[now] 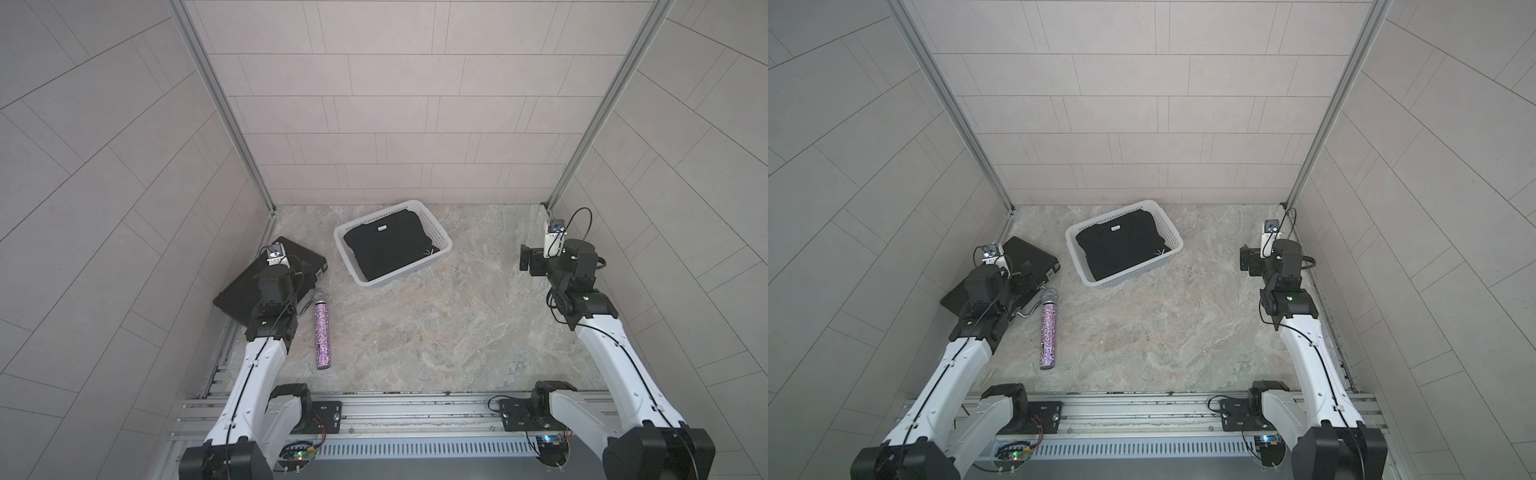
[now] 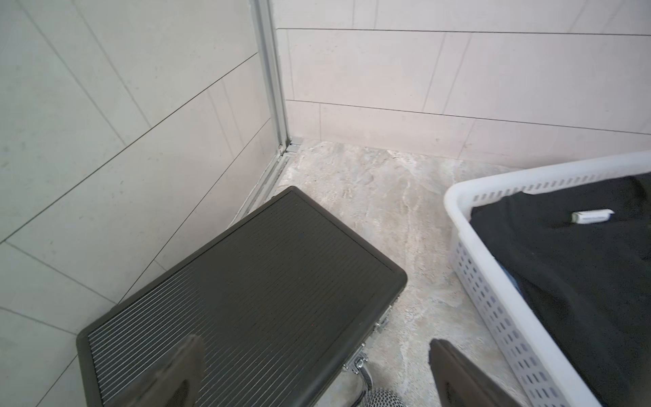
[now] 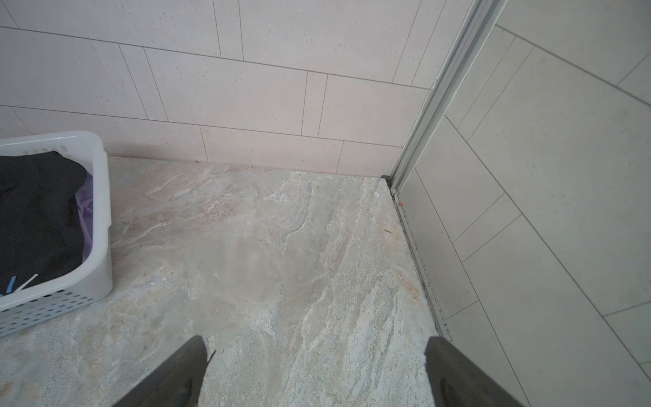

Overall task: Put the folded t-shirts into the basket
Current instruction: Reset both arms

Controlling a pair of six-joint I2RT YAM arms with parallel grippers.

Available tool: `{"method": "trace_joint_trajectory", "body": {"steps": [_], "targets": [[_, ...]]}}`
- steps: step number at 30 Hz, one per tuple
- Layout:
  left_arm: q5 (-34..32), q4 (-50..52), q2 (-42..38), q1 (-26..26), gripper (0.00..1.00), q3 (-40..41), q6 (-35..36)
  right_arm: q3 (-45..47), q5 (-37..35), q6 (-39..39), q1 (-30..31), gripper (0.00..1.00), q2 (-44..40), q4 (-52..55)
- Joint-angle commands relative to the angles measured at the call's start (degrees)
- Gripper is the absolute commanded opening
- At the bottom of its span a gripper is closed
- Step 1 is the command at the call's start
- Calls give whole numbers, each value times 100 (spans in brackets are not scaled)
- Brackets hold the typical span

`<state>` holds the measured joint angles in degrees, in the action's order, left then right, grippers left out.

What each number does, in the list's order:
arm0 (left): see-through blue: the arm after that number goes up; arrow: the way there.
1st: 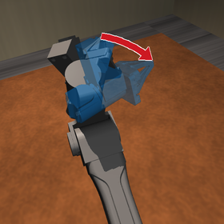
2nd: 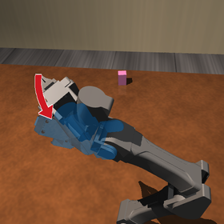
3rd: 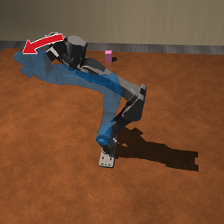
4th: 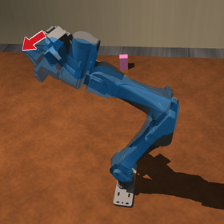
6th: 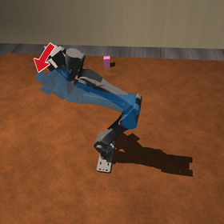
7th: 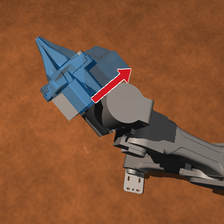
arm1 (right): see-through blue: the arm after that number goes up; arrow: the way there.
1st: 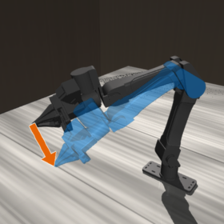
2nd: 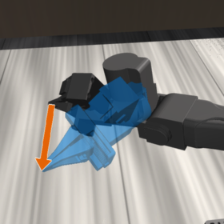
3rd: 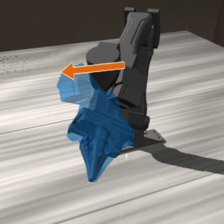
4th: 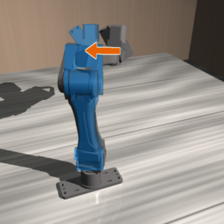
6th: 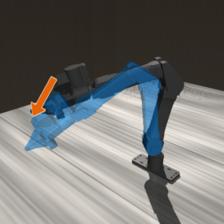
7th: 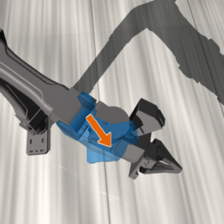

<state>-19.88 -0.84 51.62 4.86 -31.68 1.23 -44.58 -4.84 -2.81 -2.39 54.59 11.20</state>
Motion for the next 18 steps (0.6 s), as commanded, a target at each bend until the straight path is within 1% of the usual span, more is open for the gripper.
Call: {"method": "trace_joint_trajectory", "body": {"steps": [1, 4, 6, 9, 12, 18], "targets": [[120, -395, 138, 27, 100, 153, -261, 301, -128, 168, -17, 100, -219, -697], [604, -681, 209, 31, 100, 393, -170, 589, 55, 267, -23, 100, -239, -813], [1077, -947, 272, 26, 100, 588, -80, 761, 131, 420, -21, 100, -183, -950], [1582, -1437, 481, 29, 100, 867, 35, 1204, 390, 579, -14, 100, -35, -1456], [1647, -1974, 820, 31, 100, 1039, -24, 1673, 481, 761, -7, 100, 197, -2193], [1619, -3276, 1662, 17, 100, 1337, -92, 2193, 389, 679, 37, 100, 1021, -3475]]}}
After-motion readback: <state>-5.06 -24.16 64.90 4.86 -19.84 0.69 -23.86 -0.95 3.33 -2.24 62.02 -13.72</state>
